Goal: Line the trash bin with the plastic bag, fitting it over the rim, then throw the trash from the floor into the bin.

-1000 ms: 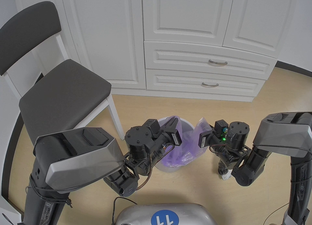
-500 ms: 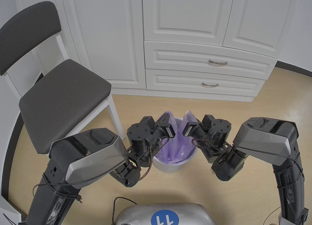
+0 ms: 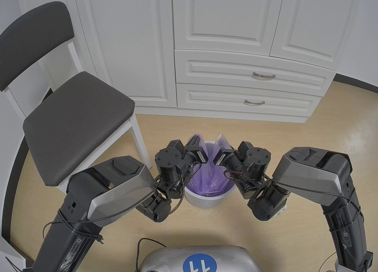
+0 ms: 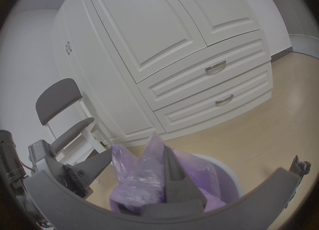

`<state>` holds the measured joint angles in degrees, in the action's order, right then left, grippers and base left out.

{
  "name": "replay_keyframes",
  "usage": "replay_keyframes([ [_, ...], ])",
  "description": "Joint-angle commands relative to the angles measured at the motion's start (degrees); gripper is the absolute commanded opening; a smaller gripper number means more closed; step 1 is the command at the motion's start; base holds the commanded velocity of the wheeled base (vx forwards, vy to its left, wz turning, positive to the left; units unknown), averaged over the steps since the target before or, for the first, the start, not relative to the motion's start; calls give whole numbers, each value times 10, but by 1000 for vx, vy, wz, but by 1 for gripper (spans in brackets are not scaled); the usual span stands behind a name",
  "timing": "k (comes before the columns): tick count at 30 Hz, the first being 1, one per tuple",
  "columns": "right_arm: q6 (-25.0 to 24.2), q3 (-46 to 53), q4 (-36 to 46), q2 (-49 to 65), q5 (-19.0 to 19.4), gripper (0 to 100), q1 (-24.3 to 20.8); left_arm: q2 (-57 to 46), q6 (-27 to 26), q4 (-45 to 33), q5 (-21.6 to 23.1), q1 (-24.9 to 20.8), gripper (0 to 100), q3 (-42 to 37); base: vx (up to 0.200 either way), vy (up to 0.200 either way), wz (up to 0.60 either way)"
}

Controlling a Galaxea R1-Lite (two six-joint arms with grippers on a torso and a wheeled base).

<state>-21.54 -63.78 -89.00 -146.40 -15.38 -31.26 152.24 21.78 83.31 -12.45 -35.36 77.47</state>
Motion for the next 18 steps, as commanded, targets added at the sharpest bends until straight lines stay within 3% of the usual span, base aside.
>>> replay_keyframes([
  [1, 1, 3, -10, -7, 0, 0, 0, 8, 0, 0, 0, -1, 0, -4, 0, 0, 0],
  [13, 12, 25, -10, -14, 7, 0, 12, 13, -27, -2, 8, 20, 0, -38, 0, 0, 0],
  [18, 77, 81, -10, 21, 22, 0, 37, -16, -69, 10, 14, 31, 0, -72, 0, 0, 0],
])
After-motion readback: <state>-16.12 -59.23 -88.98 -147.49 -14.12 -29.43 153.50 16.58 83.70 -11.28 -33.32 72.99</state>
